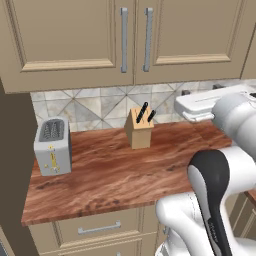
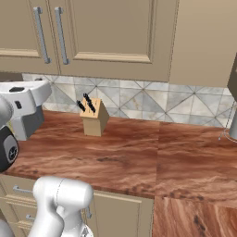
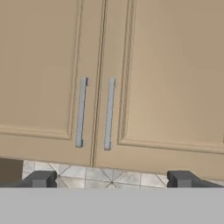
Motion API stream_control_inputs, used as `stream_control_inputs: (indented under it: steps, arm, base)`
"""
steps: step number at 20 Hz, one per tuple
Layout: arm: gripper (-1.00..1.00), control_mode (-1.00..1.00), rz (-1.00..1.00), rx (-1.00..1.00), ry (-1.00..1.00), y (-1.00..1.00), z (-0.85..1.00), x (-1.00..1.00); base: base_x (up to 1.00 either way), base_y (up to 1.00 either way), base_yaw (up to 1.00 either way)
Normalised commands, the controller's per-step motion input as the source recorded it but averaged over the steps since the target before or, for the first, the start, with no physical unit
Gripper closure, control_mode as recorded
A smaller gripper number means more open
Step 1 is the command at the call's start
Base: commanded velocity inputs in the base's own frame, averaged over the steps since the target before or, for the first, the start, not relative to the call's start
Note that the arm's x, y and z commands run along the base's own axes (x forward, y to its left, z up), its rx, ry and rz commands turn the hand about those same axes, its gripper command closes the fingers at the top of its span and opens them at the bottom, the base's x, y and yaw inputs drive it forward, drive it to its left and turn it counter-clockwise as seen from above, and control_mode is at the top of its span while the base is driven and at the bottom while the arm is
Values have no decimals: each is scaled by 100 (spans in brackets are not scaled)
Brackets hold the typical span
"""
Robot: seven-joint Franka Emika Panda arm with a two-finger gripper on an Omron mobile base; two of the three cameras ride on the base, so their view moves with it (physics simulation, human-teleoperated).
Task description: Open the cabinet, pick the kettle from the cabinet, and place it in the sink.
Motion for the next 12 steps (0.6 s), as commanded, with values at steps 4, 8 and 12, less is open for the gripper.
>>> stream_control_inputs:
  steps: [4, 8, 12]
  arm:
    - [-100, -100, 0, 0, -18, 0, 10, 1]
    - [-100, -100, 0, 0, -13, 0, 4, 1]
    - [-100, -100, 0, 0, -13, 0, 0, 7]
  base:
    - [0, 0, 0]
    - [0, 0, 0]
    - [0, 0, 0]
